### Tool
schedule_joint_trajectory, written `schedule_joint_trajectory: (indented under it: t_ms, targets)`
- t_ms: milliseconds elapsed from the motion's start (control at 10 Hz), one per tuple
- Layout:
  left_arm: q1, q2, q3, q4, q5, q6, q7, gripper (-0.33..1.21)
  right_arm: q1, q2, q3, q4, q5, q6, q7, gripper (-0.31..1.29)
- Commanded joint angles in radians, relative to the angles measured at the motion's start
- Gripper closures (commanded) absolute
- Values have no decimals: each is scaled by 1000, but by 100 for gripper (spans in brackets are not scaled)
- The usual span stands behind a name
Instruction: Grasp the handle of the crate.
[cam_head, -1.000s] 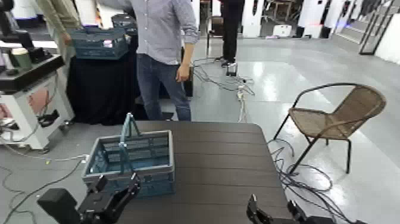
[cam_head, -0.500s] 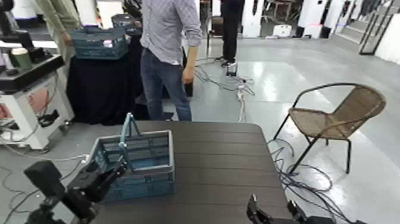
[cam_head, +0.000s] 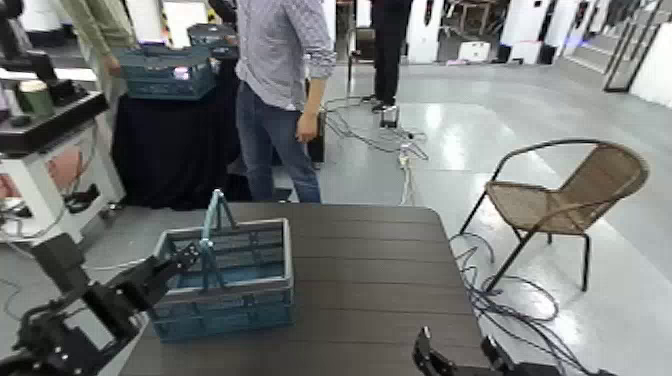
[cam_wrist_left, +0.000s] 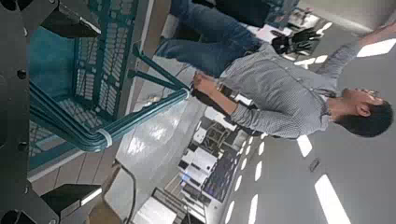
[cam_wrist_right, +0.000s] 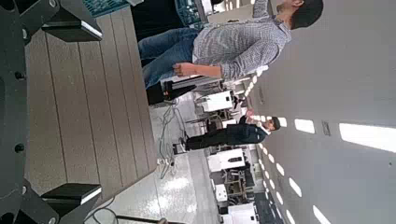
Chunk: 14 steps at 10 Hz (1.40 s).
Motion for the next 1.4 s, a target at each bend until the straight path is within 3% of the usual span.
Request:
schedule_joint_trajectory:
  t_ms: [100,800,1400]
  targets:
    - [-93,59,-20,109,111,82,-25,12,-4,-1,4,2,-3,0,0,15]
    - [-412,165,-238,538,307,128,-173,11,-15,-6,18,3,-10,2,2,15]
    - [-603,188,-404,840,516,208,-267,12,-30,-7,32,18,-20,-11,3,15]
